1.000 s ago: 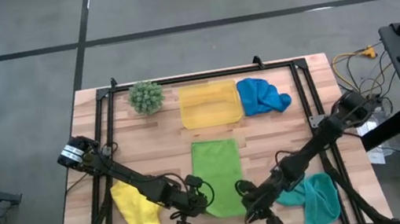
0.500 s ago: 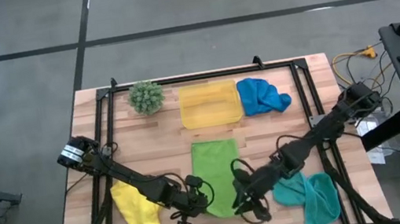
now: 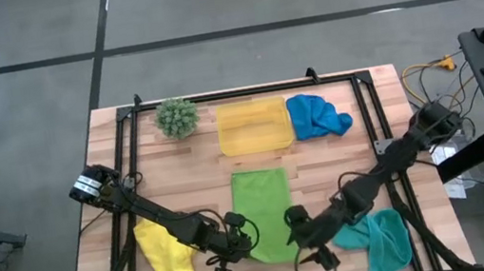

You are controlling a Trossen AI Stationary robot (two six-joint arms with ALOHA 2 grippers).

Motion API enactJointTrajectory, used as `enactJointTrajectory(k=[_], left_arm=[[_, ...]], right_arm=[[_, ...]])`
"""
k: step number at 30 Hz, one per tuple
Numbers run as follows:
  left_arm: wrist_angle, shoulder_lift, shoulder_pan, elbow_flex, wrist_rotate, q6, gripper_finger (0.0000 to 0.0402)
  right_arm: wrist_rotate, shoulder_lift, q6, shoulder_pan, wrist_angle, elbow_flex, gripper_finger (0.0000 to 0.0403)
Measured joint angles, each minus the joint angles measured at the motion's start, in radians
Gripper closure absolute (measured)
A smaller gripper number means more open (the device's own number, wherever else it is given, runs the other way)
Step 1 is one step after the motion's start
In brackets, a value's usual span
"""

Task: Fold microfiber towels
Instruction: Fold the green towel

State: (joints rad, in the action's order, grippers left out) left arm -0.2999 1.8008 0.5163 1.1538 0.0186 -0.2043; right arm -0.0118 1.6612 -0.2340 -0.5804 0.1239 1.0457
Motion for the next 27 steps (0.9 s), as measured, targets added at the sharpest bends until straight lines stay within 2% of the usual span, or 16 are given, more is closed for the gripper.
enactJointTrajectory(k=[7, 15, 27], left_arm=[[0.004, 0.0, 0.0, 0.0, 0.007, 0.0, 0.0401], [0.005, 0.0, 0.0, 0.0, 0.007, -0.002, 0.0401], [0.008, 0.0, 0.0, 0.0, 0.007, -0.002, 0.0401]], right_arm=[[-0.096, 0.119, 0.15, -0.045, -0.001, 0.01, 0.0143], [-0.097, 0.224, 0.179, -0.041, 0.001, 0.011, 0.0156], [-0.116, 0.296, 0.216, -0.059, -0.008, 0.019, 0.0158]])
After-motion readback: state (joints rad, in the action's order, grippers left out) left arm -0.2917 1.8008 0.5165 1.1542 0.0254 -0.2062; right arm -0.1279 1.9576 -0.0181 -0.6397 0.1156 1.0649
